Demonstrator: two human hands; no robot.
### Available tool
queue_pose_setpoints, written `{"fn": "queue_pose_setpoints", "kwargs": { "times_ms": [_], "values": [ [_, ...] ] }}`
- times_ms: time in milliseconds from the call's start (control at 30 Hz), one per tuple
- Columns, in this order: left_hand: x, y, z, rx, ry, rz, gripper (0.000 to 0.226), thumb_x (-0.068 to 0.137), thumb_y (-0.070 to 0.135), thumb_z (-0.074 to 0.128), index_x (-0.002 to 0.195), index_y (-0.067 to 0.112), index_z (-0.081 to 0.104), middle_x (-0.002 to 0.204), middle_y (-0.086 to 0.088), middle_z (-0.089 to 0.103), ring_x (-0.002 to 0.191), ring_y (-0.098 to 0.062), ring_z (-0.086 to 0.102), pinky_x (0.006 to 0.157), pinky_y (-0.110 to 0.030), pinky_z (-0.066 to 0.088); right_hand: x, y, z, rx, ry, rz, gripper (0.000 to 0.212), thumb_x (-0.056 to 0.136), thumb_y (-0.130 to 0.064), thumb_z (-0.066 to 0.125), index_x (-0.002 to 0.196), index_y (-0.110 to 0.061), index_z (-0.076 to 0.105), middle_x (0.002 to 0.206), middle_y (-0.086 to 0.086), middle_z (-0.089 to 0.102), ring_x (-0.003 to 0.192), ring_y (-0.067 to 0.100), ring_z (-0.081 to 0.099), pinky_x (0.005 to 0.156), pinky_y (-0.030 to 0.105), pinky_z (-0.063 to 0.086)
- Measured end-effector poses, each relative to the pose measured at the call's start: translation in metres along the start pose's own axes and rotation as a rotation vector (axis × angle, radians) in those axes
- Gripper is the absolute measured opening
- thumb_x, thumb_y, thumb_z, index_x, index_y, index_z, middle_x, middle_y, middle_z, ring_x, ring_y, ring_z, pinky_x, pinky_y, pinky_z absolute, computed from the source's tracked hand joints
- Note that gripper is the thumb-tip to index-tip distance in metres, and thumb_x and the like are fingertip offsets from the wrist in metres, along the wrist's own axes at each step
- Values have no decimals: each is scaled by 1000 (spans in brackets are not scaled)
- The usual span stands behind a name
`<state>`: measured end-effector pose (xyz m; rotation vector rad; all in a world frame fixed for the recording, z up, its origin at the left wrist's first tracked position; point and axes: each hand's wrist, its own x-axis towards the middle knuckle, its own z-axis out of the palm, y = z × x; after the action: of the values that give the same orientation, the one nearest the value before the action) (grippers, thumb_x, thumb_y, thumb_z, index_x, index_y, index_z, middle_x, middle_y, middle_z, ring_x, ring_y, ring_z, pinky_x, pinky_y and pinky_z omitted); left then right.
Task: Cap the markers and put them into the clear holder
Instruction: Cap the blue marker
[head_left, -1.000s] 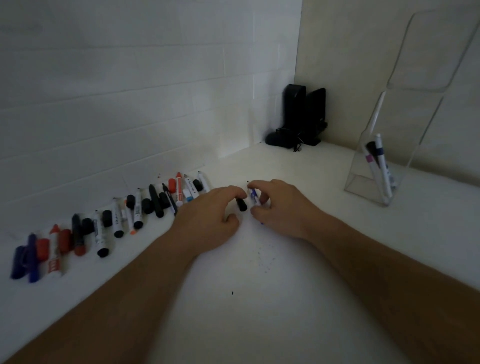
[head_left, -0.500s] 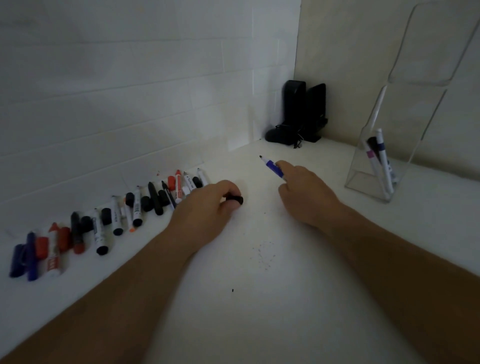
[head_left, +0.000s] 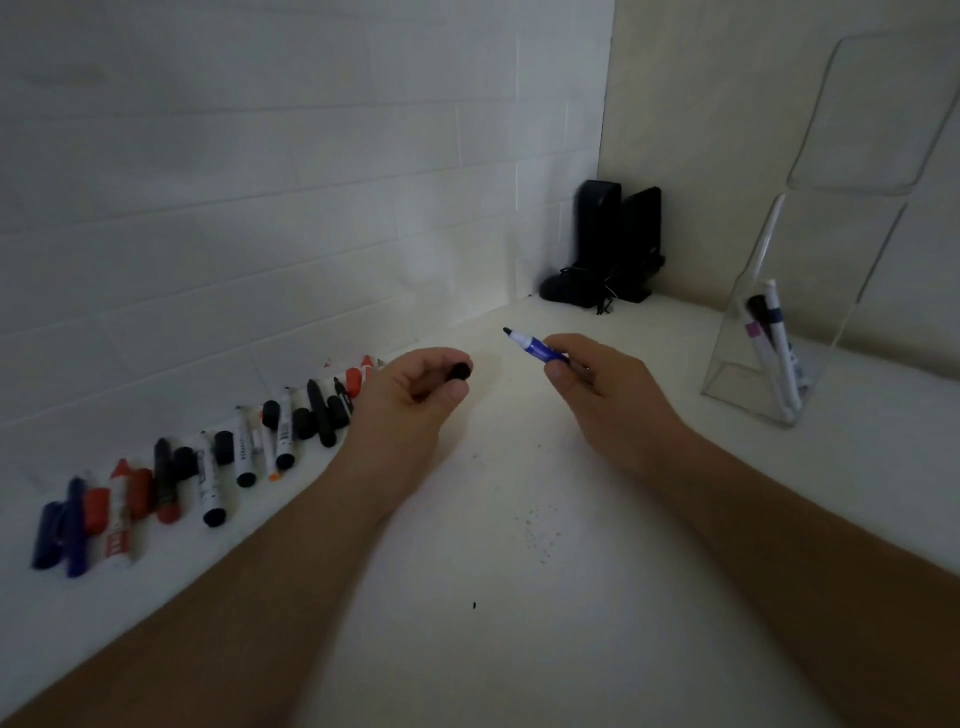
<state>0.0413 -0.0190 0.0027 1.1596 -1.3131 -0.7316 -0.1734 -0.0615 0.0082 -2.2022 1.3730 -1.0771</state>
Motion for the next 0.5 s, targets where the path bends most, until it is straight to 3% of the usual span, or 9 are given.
{"fn": "queue_pose_setpoints", "kwargs": {
  "times_ms": [133, 300, 367, 500],
  "values": [
    [-2, 1, 5, -65, 44, -43, 20, 91, 3, 67, 108, 15, 68, 102, -4, 76, 90, -12, 71, 87, -28, 57, 0, -3, 0, -21, -59, -9, 15, 102, -30, 51, 110, -30, 64, 91, -10, 62, 83, 7, 56, 72, 25, 38],
    [-5, 10, 8, -282, 86, -179, 15, 96, 2, 62, 110, 6, 65, 96, -13, 77, 81, -21, 71, 80, -32, 62, -3, -5, 2, 59, -90, 9, 15, 102, -34, 52, 102, -31, 67, 76, -6, 62, 63, 7, 51, 62, 27, 42],
    [-3, 13, 9, -481, 105, -286, 11, 97, 5, 59, 107, 4, 64, 100, -14, 77, 85, -21, 72, 80, -31, 62, -5, -6, 2, 94, -91, -11, 16, 101, -35, 53, 101, -31, 68, 75, -3, 63, 60, 7, 52, 61, 29, 45],
    [0, 16, 8, -779, 107, -452, 30, 98, 8, 57, 124, -4, 61, 105, -13, 75, 79, -14, 71, 76, -26, 60, -9, -10, 2, 133, -99, -39, 18, 99, -34, 54, 98, -29, 71, 73, 2, 63, 56, 5, 50, 58, 29, 43]
  ]
}}
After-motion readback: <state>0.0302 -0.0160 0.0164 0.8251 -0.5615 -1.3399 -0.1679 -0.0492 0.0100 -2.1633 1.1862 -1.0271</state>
